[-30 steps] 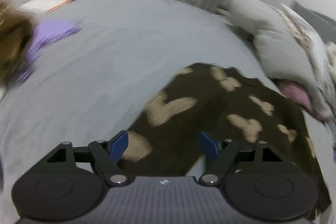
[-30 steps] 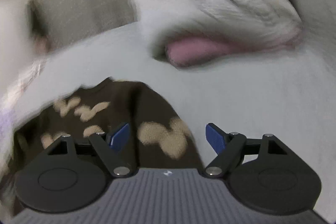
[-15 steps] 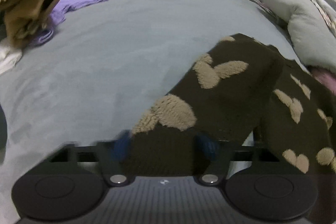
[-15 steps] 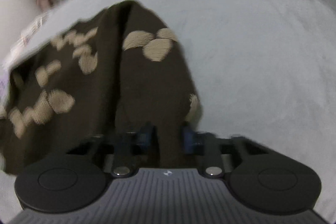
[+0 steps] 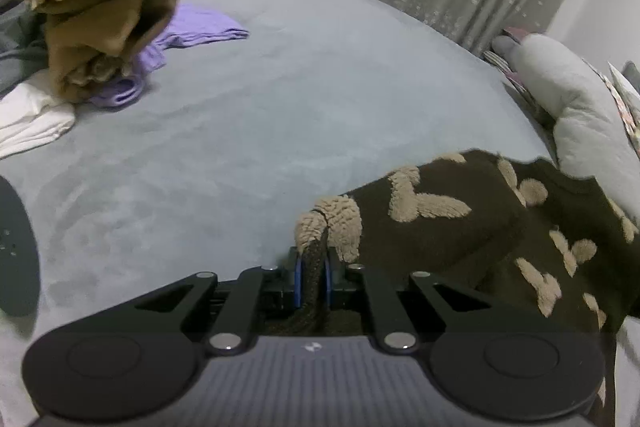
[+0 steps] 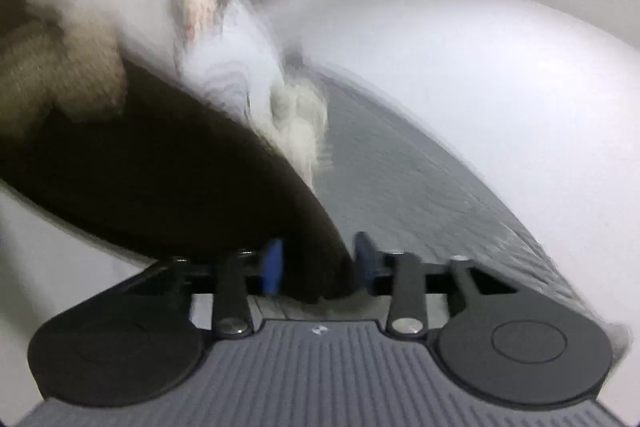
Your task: Fold clothes
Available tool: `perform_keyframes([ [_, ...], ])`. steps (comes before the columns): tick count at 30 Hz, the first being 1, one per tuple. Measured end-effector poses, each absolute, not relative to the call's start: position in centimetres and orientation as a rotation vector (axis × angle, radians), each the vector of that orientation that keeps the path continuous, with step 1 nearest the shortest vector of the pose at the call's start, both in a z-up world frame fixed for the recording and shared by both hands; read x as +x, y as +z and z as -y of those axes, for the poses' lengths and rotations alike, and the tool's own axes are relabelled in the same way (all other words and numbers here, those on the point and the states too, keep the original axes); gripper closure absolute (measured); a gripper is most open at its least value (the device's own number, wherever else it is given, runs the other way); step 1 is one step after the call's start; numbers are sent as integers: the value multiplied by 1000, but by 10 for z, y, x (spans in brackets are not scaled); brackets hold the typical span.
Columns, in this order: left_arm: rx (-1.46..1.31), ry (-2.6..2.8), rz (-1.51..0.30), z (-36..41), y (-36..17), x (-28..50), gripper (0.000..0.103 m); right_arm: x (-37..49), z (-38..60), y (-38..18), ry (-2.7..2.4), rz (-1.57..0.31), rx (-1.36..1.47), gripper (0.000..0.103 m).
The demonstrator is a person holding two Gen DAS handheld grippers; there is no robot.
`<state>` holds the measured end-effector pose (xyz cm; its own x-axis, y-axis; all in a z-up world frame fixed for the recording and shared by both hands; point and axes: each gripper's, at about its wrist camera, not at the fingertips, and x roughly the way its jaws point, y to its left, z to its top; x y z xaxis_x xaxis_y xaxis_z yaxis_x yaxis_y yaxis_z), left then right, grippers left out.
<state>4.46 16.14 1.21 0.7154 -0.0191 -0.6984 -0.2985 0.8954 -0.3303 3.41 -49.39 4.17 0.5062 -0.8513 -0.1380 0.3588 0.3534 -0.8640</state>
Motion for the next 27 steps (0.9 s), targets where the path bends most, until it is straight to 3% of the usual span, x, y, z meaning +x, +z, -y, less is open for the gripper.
perform_keyframes([
  [4,-433,189,-706,-176,19,45,93,-6,502,44,-816,-568,-408,42],
  [6,-376,192,-684,-173,25,47,93,-16,496,38,-698,-605,-267,36],
  [11,-298,219,-595,-177,48,53,93,-30,455,35,-243,-712,87,35],
  [15,-280,246,-542,-195,84,78,93,-55,410,56,-31,-628,182,24],
  [18,-239,284,-529,-208,116,107,93,-59,393,56,64,-605,159,24],
  [22,-216,472,-555,-235,137,138,93,-41,395,29,51,-721,175,24],
  [25,-141,597,-573,-245,140,139,93,-45,398,28,63,-727,255,24],
  [27,-257,471,-589,-239,133,117,90,-50,400,32,89,-713,300,24],
])
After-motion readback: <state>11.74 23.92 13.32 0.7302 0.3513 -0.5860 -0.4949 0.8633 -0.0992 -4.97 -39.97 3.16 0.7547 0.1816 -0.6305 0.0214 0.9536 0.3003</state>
